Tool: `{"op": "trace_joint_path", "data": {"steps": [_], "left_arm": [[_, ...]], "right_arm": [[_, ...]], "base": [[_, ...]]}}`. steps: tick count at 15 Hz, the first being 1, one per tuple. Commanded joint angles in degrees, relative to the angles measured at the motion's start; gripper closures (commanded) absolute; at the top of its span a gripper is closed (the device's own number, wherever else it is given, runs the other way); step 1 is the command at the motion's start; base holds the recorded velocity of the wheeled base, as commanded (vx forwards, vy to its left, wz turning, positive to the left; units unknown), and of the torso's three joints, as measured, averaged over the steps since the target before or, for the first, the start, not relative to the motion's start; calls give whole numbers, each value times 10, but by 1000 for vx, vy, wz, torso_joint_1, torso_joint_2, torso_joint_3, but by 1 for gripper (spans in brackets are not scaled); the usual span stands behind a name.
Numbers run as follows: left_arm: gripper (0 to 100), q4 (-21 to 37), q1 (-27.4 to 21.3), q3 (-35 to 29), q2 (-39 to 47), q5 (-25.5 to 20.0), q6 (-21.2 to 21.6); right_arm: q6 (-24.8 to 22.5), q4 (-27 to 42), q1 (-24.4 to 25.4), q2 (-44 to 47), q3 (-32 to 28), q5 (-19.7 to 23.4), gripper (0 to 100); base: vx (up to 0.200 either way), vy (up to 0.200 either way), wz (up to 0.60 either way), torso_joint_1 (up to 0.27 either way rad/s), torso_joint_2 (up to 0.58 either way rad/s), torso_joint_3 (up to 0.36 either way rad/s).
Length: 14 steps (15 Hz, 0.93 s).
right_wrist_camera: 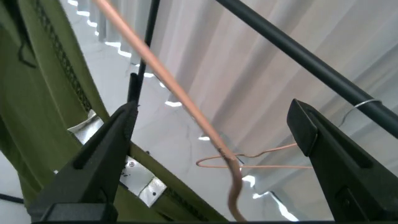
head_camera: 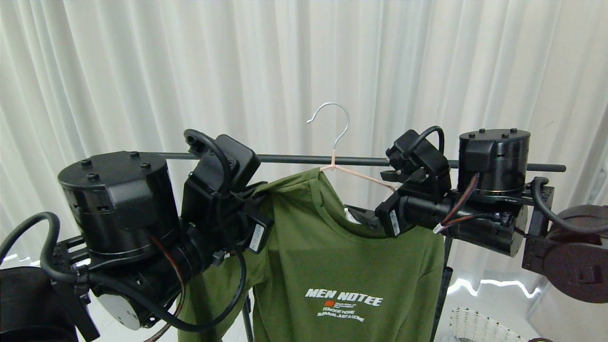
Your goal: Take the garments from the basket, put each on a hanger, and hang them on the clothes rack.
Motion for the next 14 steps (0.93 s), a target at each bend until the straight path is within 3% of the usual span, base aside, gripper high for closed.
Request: {"op": "trace_joint_path", "data": {"steps": [1,8,13,14], "left_arm": [[100,0,0,-3,-2,1,0],[100,-3,0,2,-4,1,-2],[100,-36,0,20,-2,-2,-1],[0,-37,0,22,-4,-3,-1]], "right_arm": [[-1,-1,5,6,-2,0,100],[-1,-3,6,-1,-2,0,100],[-1,-5,6,-12,4,-1,100],[-4,-5,6,-14,5,-1,100]], "base": [[0,0,0,0,0,0],[0,0,0,0,0,0],[0,0,0,0,0,0],[0,0,0,0,0,0]]}}
